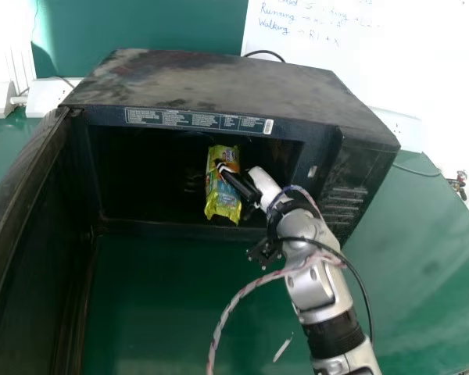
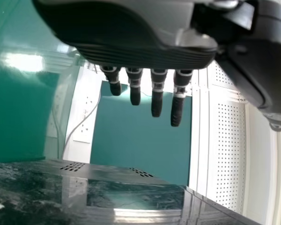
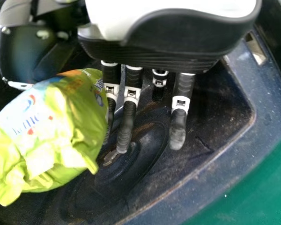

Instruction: Put biscuit inside oven

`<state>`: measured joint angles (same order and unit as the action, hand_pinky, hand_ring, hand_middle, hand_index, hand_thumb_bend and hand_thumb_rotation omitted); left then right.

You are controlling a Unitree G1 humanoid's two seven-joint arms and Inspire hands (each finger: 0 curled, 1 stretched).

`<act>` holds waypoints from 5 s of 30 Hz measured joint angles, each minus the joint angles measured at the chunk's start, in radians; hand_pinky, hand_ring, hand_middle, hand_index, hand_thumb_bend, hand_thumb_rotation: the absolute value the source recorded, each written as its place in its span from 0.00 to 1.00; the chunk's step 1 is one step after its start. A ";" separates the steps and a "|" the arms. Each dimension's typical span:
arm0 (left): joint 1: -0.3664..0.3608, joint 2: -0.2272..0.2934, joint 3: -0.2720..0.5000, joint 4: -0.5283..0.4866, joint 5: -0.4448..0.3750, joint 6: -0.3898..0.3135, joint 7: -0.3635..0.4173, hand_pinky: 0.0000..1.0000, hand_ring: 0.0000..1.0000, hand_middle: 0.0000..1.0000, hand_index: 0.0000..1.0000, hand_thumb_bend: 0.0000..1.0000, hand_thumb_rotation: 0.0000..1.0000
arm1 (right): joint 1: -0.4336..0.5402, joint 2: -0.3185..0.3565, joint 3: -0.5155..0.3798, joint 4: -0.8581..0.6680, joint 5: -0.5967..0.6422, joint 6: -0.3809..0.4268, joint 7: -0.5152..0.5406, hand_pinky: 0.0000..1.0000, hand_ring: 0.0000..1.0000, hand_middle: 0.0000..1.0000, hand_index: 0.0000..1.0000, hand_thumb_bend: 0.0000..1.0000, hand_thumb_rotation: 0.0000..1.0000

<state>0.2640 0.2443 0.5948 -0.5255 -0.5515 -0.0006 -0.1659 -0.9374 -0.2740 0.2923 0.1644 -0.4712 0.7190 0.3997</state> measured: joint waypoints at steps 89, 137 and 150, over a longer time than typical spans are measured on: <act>0.082 -0.024 0.000 -0.111 -0.020 0.017 0.028 1.00 1.00 0.98 0.83 1.00 1.00 | -0.371 0.110 -0.031 0.891 0.107 -0.417 -0.157 0.24 0.33 0.44 0.59 0.92 0.19; 0.070 -0.028 -0.001 -0.113 -0.019 0.017 0.029 1.00 1.00 0.98 0.82 1.00 1.00 | -0.015 -0.069 0.072 -0.162 -0.067 0.030 0.138 0.44 0.59 0.63 0.62 0.93 0.35; 0.068 -0.026 0.001 -0.099 -0.020 0.017 0.027 1.00 1.00 0.98 0.83 1.00 1.00 | 0.138 -0.107 0.080 -0.424 -0.121 0.061 0.126 0.43 0.57 0.65 0.75 0.93 0.43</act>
<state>0.3315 0.2179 0.5961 -0.6241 -0.5712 0.0168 -0.1391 -0.7990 -0.3807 0.3724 -0.2599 -0.5919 0.7804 0.5256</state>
